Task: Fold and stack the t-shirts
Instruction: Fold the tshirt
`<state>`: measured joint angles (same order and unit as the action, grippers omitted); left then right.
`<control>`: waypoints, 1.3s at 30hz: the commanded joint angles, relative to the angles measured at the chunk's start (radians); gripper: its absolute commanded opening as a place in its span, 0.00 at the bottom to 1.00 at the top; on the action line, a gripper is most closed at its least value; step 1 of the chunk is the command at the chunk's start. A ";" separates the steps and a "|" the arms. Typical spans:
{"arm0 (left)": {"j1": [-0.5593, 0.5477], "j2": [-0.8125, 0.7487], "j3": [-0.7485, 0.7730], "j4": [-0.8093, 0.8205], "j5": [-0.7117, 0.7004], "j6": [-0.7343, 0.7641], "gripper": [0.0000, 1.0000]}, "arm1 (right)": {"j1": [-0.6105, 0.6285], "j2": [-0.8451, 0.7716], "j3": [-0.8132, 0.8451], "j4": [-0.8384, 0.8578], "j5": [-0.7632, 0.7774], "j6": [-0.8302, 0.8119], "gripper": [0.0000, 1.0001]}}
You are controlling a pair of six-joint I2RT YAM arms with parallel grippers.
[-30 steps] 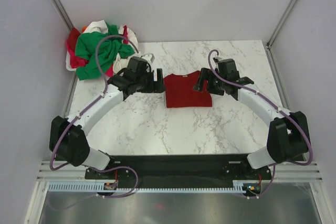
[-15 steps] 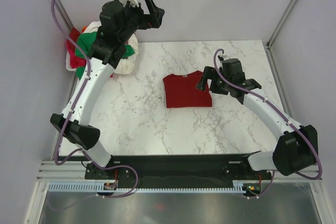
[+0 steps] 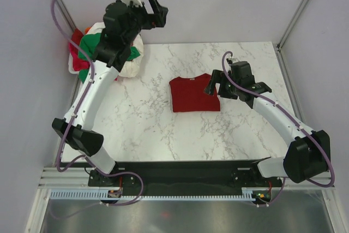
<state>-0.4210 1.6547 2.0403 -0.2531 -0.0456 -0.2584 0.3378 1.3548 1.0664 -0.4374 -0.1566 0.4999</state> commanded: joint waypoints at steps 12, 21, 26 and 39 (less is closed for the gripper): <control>0.007 -0.016 -0.791 -0.080 0.010 -0.202 1.00 | 0.004 -0.032 0.018 -0.032 -0.004 -0.020 0.97; -0.012 -0.191 -0.648 -0.075 0.122 -0.068 0.98 | 0.023 -0.046 0.116 -0.102 0.094 -0.037 0.97; -0.001 -0.171 -0.317 -0.190 0.081 -0.016 1.00 | 0.023 0.023 0.404 -0.194 0.085 -0.168 0.98; -0.001 -0.041 0.060 -0.342 0.150 -0.028 1.00 | -0.006 0.198 1.121 -0.353 0.104 -0.213 0.98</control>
<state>-0.4248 1.6058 2.1647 -0.5297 0.0853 -0.3264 0.3298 1.5902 2.2730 -0.7681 -0.0513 0.2916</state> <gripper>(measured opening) 0.995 0.979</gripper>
